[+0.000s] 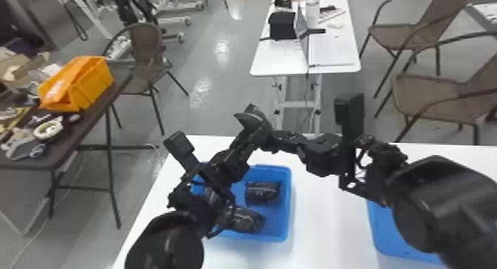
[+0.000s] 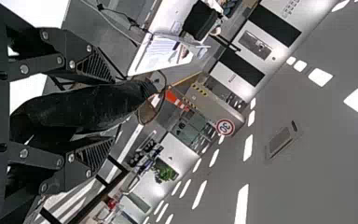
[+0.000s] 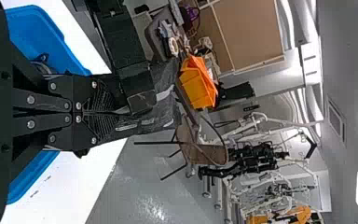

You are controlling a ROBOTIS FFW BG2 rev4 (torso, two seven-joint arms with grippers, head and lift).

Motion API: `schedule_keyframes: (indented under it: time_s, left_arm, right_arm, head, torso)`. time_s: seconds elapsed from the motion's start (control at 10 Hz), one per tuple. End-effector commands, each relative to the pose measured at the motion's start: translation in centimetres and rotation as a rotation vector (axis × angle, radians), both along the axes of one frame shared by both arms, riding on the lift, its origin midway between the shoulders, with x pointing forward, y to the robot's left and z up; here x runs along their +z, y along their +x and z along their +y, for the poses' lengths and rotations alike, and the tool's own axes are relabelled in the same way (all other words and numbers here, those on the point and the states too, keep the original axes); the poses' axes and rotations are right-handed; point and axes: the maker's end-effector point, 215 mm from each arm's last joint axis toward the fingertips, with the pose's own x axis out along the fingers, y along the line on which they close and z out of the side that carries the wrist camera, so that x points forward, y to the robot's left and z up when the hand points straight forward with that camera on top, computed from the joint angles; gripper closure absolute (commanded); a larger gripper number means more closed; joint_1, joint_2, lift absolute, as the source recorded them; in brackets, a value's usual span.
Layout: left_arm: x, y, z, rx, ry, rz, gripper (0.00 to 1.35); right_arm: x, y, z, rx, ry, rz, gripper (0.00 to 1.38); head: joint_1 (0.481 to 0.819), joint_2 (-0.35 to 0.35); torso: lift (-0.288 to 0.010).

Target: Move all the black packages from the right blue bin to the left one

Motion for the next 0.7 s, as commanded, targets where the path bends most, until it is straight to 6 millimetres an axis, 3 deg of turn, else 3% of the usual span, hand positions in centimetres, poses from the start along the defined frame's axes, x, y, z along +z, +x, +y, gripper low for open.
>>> schedule_keyframes:
  time_s: [0.0, 0.4, 0.5, 0.6]
  left_arm:
    - [-0.1, -0.3, 0.0, 0.008, -0.019, -0.001, 1.21]
    - [0.4, -0.3, 0.3, 0.023, -0.025, -0.023, 1.21]
    - [0.5, -0.3, 0.7, 0.033, -0.025, -0.028, 1.21]
    - [0.3, -0.4, 1.3, 0.048, -0.012, -0.029, 1.21]
  right_arm:
    - [-0.3, -0.1, -0.1, -0.001, 0.000, 0.006, 1.29]
    - [-0.1, 0.2, -0.1, -0.009, 0.028, 0.002, 1.27]
    - [0.5, 0.6, -0.2, -0.008, 0.059, -0.019, 0.75]
    - [1.5, 1.3, -1.8, -0.038, 0.069, -0.056, 0.11]
  head:
    - [0.695, 0.223]
    - [0.695, 0.224]
    - [0.695, 0.224]
    - [0.695, 0.227]
  torso:
    - [0.000]
    - [0.000]
    - [0.000]
    - [0.000]
